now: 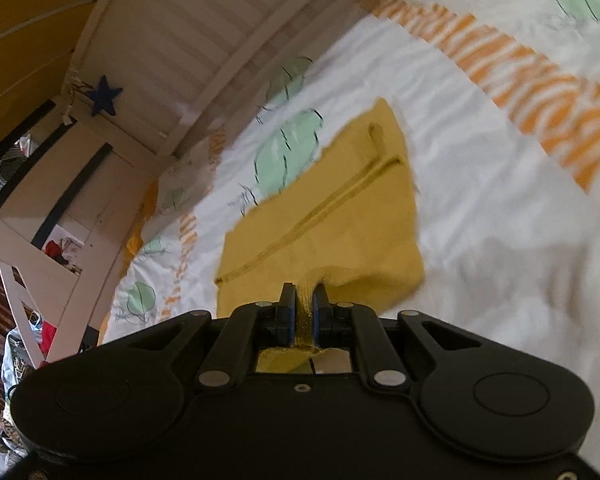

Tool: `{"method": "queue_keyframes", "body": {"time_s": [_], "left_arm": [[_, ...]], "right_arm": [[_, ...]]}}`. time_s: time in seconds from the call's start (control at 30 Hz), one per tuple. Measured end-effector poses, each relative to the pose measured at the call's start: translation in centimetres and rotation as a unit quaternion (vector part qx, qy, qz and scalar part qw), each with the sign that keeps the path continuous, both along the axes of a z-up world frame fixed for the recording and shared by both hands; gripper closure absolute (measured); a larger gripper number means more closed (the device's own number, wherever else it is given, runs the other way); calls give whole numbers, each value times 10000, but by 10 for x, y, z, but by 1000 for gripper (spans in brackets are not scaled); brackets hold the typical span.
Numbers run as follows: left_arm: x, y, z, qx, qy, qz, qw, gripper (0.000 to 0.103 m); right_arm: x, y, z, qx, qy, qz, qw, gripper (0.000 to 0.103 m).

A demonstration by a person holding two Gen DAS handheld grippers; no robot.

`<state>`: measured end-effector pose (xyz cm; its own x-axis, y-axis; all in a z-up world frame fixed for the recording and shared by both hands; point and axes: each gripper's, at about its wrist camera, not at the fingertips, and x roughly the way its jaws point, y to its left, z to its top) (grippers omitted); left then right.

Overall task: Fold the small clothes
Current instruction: 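Grasp the hem with both tools and lift it toward the collar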

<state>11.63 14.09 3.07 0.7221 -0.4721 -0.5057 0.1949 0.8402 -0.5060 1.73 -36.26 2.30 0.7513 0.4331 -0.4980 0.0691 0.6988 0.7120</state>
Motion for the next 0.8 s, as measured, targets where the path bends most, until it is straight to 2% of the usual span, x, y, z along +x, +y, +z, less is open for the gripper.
{"method": "queue_keyframes", "body": {"time_s": [0.2, 0.4, 0.8], "left_arm": [[36, -4, 8, -78, -75, 145, 9998, 96], [80, -12, 9, -41, -127, 235, 9996, 96], [173, -26, -16, 101, -8, 390, 9992, 97]], "right_arm": [[36, -7, 10, -58, -305, -43, 9995, 88], [81, -16, 10, -177, -427, -125, 9989, 88], [177, -30, -15, -401, -294, -412, 9979, 88]]}}
